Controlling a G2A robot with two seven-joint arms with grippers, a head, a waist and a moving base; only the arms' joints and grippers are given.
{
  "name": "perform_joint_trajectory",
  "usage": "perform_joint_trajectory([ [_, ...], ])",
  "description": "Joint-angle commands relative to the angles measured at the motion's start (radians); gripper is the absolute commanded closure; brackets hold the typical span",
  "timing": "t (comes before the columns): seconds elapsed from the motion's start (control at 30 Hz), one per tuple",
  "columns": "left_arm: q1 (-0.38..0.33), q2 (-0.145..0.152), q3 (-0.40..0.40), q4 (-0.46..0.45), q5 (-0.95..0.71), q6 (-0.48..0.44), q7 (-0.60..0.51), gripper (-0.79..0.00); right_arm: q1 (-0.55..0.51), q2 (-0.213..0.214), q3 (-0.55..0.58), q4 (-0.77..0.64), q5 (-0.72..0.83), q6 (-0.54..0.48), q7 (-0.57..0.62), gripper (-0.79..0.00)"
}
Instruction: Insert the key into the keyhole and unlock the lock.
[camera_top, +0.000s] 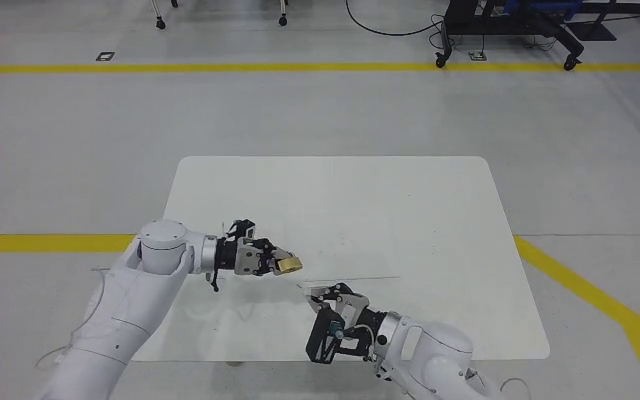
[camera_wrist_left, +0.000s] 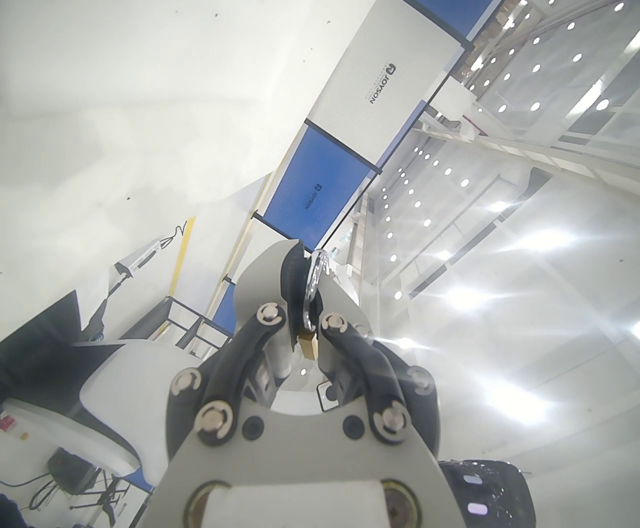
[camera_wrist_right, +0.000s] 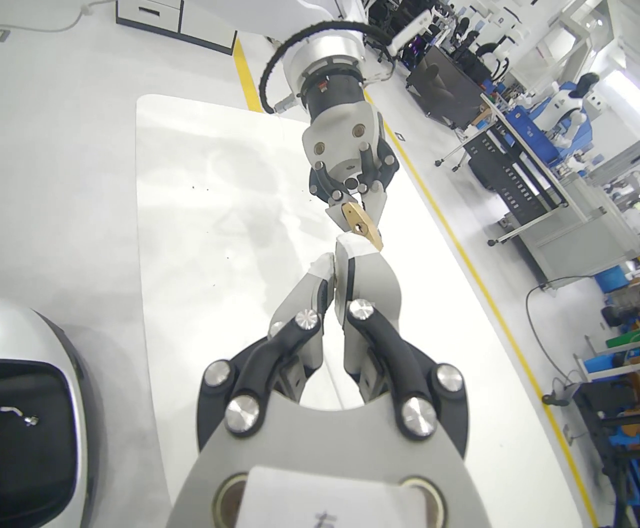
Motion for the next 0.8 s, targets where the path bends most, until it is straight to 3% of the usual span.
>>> perform_joint_trajectory([
  [0.0,0.003,-0.001,0.011,-0.009,0.006,0.007,0.005,0.000,-0.002,0.001,-0.008,0.007,-0.037,0.015,-0.033,0.000],
  [0.3,-0.005,-0.002,0.036,-0.006,0.017,0.011,0.015,0.000,-0.007,0.008,-0.031,0.023,-0.181,0.058,-0.091,0.000],
  [0.77,-0.015,0.000,0.054,0.000,0.028,0.007,0.026,0.000,0.003,0.000,-0.085,0.040,-0.273,0.115,-0.038,0.000],
])
